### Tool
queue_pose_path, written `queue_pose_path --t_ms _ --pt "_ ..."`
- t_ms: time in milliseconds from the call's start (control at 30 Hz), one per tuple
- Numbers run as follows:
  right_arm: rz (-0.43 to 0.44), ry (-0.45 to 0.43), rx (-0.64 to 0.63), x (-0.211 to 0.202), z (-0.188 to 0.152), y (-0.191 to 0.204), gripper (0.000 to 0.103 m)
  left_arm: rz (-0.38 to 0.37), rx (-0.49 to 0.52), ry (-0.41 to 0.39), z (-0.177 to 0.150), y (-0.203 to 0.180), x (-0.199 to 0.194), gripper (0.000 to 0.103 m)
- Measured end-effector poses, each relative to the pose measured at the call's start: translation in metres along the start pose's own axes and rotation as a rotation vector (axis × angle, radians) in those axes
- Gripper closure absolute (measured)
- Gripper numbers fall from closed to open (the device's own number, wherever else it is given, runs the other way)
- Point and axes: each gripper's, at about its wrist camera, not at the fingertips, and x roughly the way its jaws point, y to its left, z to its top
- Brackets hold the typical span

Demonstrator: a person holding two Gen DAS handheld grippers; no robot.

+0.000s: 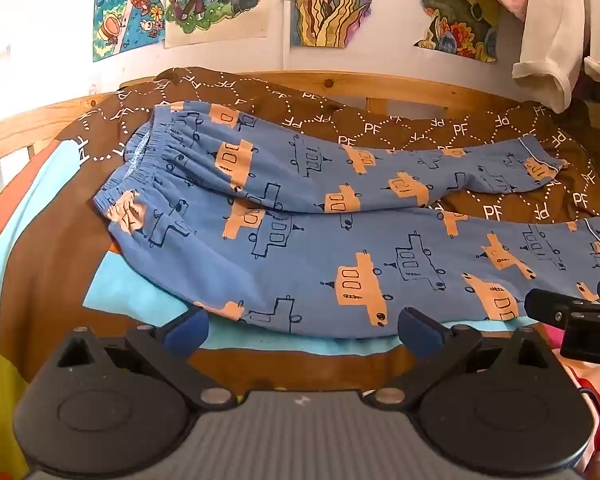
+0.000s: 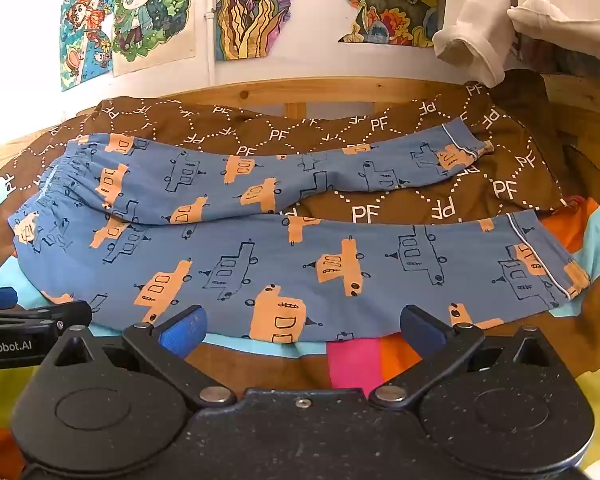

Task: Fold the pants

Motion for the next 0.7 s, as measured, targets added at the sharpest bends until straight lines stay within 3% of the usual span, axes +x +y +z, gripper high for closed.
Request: queue_pose_path --t_ms 700 --pt "0.001 0.003 0.002 0.0007 -0.0009 -0.0005 0.001 -0.002 -0.009 0.010 -0.0034 -0.0014 0.0043 0.000"
